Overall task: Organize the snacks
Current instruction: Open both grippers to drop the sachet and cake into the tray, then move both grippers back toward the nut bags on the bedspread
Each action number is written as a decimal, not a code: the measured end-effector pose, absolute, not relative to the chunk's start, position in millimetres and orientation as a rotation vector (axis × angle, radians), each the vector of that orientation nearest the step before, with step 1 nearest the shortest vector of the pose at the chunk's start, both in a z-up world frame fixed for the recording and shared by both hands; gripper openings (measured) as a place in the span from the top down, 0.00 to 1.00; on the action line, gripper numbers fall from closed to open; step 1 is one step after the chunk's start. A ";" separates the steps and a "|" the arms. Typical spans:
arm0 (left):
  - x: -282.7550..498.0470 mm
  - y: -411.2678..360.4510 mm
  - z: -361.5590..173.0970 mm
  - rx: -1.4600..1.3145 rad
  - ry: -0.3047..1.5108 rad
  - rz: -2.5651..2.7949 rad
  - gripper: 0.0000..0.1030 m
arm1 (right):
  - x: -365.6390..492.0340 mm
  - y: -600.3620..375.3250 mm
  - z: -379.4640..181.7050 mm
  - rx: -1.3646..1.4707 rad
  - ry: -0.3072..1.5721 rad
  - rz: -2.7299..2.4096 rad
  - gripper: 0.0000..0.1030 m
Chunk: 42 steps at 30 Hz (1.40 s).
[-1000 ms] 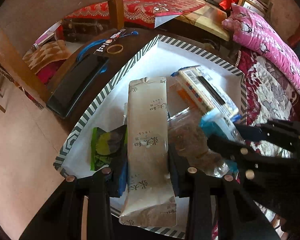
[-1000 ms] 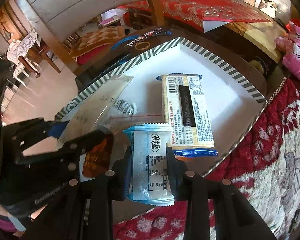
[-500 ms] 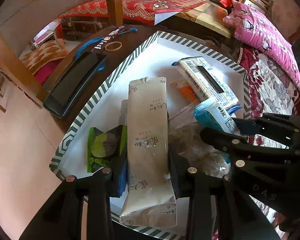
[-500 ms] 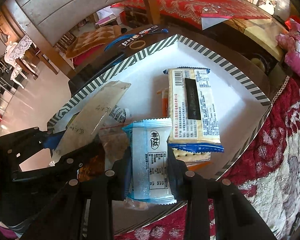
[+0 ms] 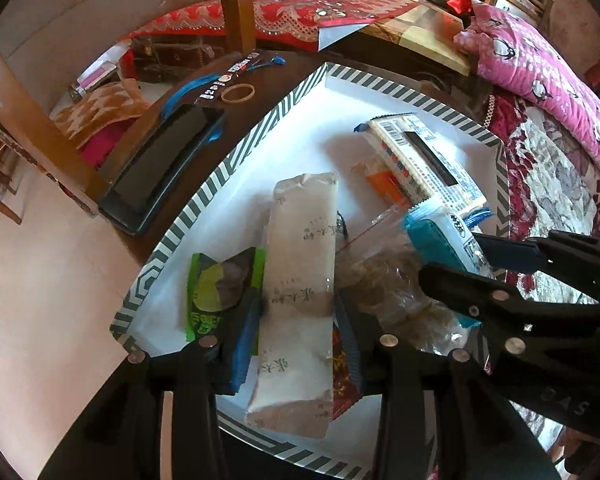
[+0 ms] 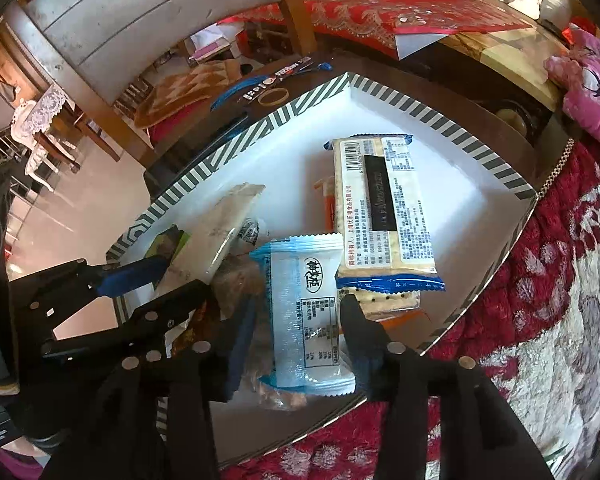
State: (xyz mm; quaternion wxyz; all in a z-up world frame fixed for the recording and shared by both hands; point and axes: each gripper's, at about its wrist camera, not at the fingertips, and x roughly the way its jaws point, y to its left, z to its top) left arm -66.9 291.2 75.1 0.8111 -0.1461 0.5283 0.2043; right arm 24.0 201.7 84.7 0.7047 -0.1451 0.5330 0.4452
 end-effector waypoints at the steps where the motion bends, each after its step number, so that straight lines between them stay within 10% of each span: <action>1: -67.3 291.1 75.6 -0.314 1.130 0.437 0.62 | 23.7 200.8 85.7 -0.318 1.184 0.990 0.53; 20: -69.8 258.2 119.6 -0.284 1.011 0.429 0.27 | 16.6 139.1 134.1 -0.203 1.082 0.950 0.33; 42: -18.6 112.6 121.5 -0.154 1.047 0.164 0.22 | 28.4 -43.1 136.4 -0.075 1.089 0.685 0.24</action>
